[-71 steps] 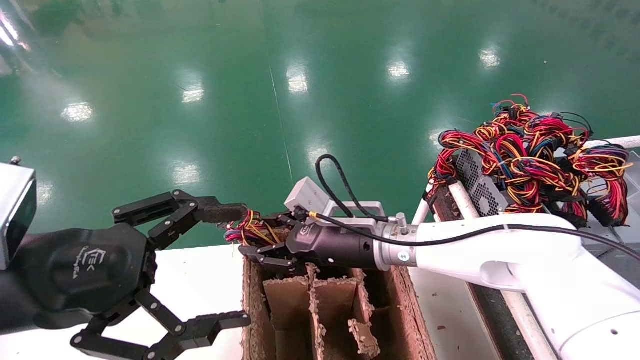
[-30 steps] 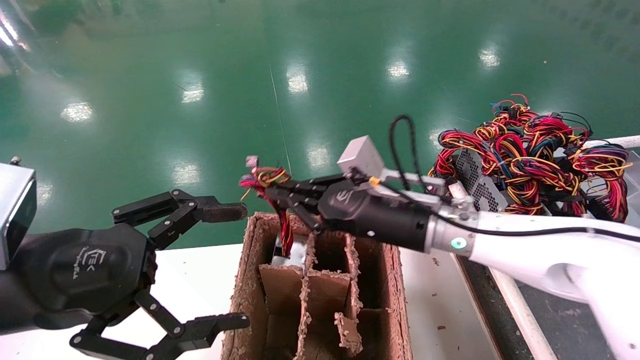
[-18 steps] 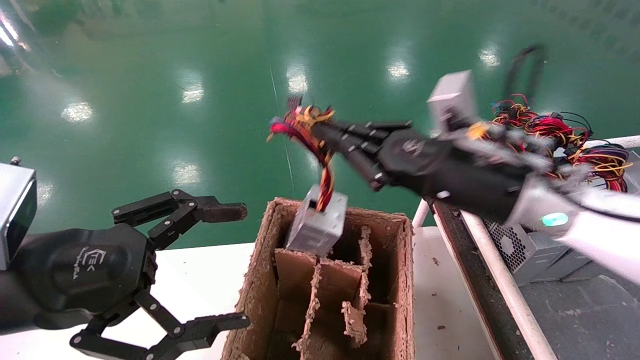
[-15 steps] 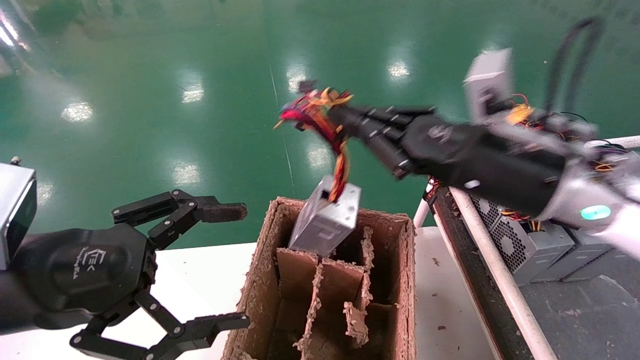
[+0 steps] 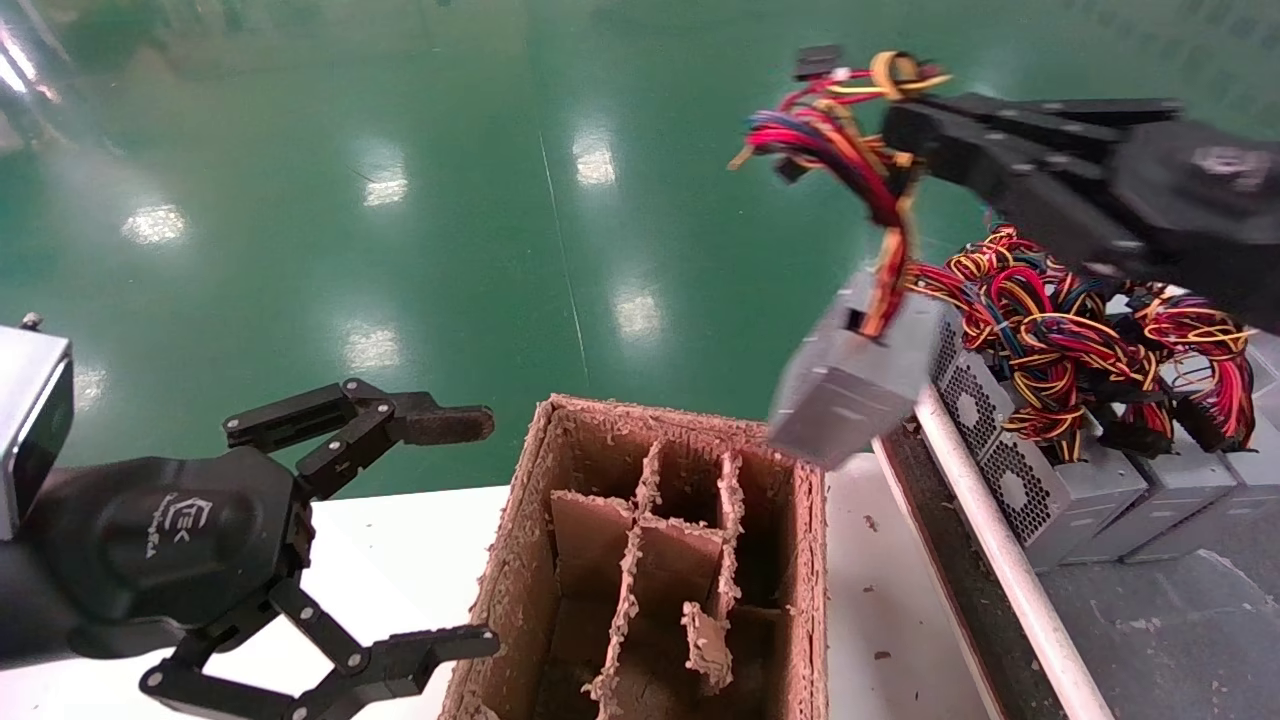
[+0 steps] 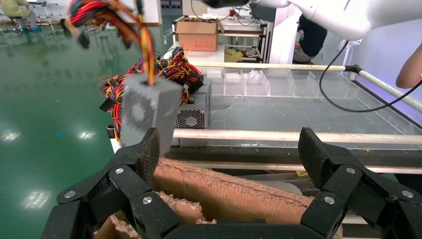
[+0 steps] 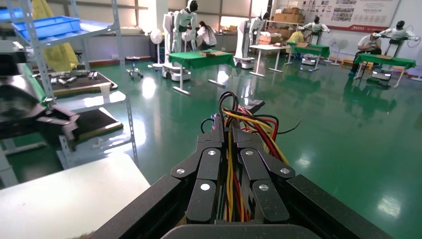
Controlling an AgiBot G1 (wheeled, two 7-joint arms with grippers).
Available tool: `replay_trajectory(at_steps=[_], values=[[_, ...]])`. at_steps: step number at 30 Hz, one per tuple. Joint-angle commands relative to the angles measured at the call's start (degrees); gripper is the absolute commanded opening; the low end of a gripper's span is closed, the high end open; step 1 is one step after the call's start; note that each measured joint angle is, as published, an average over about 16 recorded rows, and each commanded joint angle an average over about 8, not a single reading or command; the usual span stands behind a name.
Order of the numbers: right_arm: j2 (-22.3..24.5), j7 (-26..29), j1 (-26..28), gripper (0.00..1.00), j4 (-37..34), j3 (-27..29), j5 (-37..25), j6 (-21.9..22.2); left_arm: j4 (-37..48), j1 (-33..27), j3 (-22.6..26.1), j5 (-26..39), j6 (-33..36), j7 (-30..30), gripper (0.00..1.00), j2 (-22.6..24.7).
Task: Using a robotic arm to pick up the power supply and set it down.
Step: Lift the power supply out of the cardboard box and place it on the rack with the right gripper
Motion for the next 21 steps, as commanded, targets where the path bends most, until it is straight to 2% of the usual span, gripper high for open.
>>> replay_trajectory(at_steps=[1, 10, 21], values=[[2.33, 0.73, -0.47, 0.0, 0.34, 0.89, 1.1, -1.26, 0.0, 0.0, 0.01, 0.0, 0.0, 0.0, 1.0, 0.0], [11.87, -0.65, -5.15, 0.0, -1.99, 4.45, 4.65, -8.28, 0.0, -0.01, 0.03, -0.02, -0.01, 0.01, 1.0, -0.01], [21.07, -3.02, -14.4, 0.0, -7.55, 9.56, 11.7, -15.93, 0.0, -0.01, 0.05, -0.04, -0.02, 0.03, 1.0, -0.02]])
